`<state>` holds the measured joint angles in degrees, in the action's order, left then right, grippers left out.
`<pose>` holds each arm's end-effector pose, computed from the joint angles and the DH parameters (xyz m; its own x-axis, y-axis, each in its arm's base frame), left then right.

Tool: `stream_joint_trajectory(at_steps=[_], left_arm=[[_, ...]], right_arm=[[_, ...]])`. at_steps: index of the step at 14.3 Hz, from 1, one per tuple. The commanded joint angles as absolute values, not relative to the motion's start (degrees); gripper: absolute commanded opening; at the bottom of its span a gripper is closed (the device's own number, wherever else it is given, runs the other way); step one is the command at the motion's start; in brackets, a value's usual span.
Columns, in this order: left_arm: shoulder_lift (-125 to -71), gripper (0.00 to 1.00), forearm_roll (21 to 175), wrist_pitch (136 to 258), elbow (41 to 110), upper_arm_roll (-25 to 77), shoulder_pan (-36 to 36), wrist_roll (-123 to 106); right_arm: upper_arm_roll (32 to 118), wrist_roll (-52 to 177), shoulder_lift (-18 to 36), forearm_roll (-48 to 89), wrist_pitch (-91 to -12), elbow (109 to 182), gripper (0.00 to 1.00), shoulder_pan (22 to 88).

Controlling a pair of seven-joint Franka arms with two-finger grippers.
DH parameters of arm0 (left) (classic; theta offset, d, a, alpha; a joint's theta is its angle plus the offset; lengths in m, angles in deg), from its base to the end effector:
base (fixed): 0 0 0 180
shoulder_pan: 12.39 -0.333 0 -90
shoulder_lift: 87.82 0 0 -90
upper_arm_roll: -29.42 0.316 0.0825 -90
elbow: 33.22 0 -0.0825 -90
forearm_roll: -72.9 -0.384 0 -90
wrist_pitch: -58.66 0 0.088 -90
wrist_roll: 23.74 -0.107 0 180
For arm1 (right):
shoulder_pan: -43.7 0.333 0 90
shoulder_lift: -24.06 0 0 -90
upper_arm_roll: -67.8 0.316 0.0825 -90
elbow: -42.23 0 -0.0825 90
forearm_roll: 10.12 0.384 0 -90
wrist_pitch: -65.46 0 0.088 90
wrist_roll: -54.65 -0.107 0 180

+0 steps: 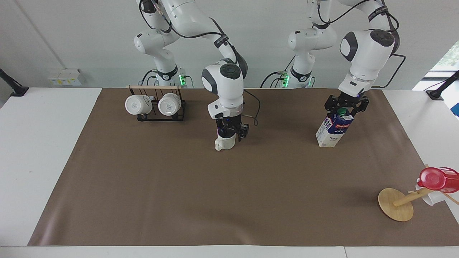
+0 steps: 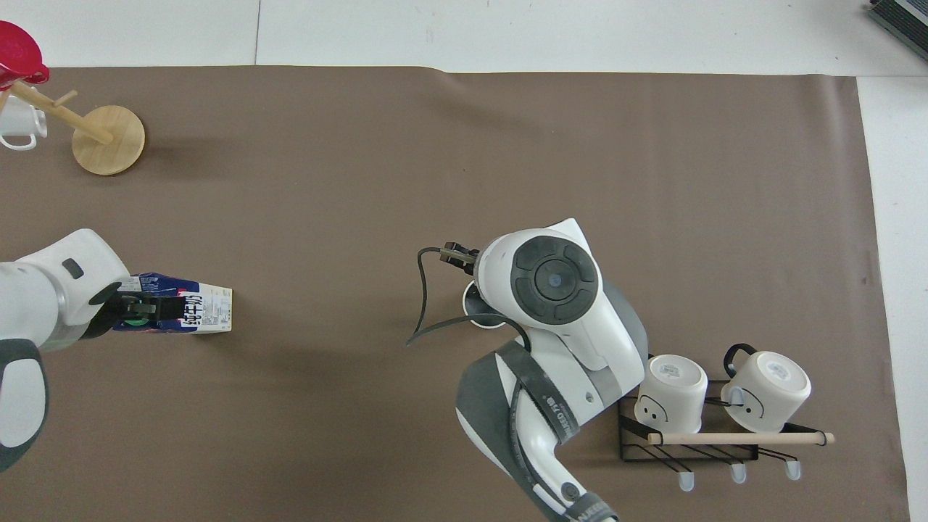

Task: Place cup and milk on table
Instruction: 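Open the right gripper and withdraw it from the mug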

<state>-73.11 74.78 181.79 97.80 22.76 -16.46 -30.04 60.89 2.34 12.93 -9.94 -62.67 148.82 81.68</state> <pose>0.4800 -0.0252 0.4667 0.9838 -0.1362 0.1166 -0.1356 -0.9907 -0.0129 0.5342 0.3263 0.4330 0.9223 -0.3647 0.1275 -0.3488 -0.9279 -0.1316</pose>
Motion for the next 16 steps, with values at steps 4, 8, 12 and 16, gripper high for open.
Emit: stream_joint_trajectory(at_steps=[4,8,12,16], left_arm=[[-71.82,0.72,75.01,183.38,99.58,22.3,-17.49,-31.48],[-71.82,0.59,75.01,182.94,99.32,22.3,-18.1,-32.09],[-71.82,0.54,75.09,181.97,98.88,22.3,-18.37,-32.18],[-71.91,0.54,75.09,177.59,94.85,22.22,-17.67,-31.04]], right_arm=[[60.86,17.88,20.53,-10.74,-53.55,148.4,1.0,73.51],[60.77,25.27,25.54,-10.65,-48.55,148.31,1.0,67.45],[60.68,34.85,28.36,-10.65,-41.08,145.86,1.0,61.12],[59.98,43.64,30.47,-10.65,-35.01,144.88,1.0,55.49]])
